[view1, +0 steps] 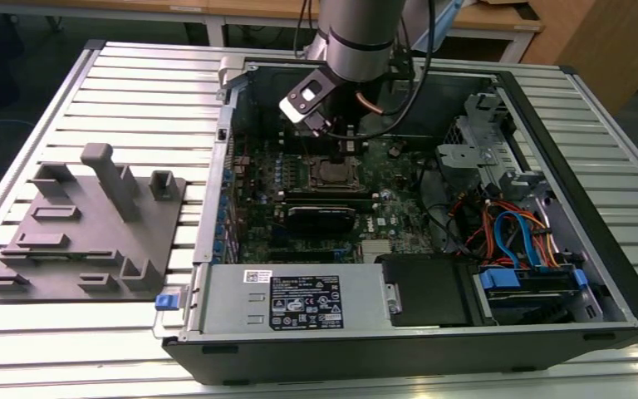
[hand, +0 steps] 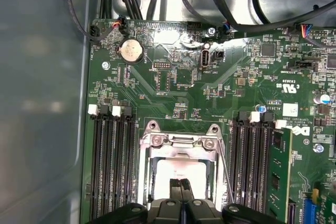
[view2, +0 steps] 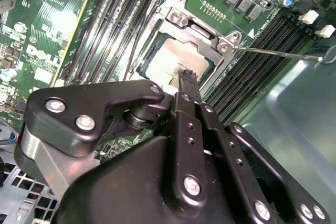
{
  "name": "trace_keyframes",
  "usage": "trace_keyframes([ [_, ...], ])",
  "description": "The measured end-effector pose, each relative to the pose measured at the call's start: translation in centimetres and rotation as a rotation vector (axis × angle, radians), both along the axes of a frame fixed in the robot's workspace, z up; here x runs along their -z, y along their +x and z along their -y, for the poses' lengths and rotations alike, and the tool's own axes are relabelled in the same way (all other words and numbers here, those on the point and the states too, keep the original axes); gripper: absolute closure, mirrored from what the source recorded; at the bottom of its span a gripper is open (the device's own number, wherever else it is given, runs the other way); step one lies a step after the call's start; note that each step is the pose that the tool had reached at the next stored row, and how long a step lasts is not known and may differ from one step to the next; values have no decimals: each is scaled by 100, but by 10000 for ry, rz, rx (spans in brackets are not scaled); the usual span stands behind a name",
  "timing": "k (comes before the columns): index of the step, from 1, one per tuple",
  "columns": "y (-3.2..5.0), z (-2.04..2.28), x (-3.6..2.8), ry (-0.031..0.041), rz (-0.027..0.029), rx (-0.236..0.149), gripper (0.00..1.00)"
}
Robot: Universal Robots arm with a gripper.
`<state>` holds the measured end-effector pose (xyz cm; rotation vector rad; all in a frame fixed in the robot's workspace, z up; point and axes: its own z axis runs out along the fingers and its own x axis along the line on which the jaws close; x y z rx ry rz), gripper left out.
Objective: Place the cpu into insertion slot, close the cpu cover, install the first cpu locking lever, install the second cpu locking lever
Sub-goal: 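Install the first cpu locking lever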
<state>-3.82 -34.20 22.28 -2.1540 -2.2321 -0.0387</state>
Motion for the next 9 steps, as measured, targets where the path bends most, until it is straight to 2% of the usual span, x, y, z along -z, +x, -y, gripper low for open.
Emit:
trace_keyframes([
  [9, 0, 0, -96, 0, 0, 0, 89],
])
